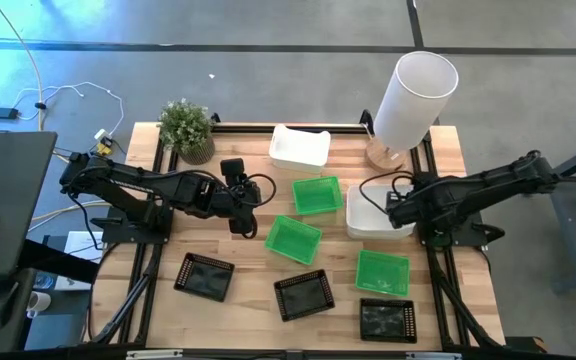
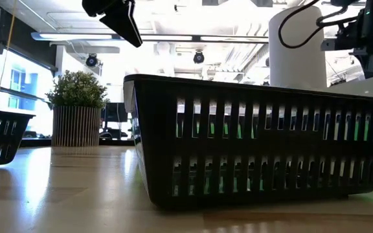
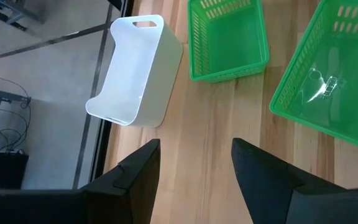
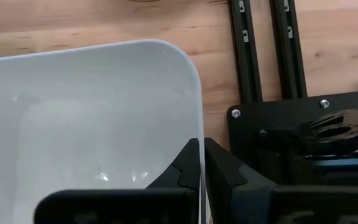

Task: Stack baskets by color
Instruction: Stack the bottom left white bin on the bottom right white bin

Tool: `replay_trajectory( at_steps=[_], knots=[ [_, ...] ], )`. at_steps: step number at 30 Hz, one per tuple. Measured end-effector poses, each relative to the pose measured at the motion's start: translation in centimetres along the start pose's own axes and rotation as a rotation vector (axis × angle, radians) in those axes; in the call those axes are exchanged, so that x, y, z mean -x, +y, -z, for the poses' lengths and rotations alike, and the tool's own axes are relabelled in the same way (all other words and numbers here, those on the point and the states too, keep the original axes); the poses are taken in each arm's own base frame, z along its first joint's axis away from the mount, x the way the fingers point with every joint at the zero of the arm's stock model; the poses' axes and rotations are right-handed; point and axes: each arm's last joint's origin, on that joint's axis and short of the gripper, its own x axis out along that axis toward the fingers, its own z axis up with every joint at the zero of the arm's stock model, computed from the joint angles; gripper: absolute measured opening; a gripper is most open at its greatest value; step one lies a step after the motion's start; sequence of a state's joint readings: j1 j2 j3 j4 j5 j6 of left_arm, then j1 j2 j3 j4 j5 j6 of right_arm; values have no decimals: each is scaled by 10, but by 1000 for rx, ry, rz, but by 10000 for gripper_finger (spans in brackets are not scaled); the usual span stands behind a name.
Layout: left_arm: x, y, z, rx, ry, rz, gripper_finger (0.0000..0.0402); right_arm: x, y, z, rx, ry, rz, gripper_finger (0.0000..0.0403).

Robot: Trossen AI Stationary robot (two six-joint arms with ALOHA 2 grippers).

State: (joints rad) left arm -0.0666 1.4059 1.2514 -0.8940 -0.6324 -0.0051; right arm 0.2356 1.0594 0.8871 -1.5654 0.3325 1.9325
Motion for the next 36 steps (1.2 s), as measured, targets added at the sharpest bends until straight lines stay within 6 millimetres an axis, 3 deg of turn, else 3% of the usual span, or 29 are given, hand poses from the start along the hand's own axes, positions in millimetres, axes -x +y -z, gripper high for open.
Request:
replay_trajectory(
  at_steps=[18, 36],
  knots=[
    [0, 0, 0, 0, 0, 0, 184, 3, 0, 12, -153, -22, -60, 0],
    [0, 0, 0, 11, -1, 0, 184, -6, 10, 24, -106, -102, 31, 0]
  ],
)
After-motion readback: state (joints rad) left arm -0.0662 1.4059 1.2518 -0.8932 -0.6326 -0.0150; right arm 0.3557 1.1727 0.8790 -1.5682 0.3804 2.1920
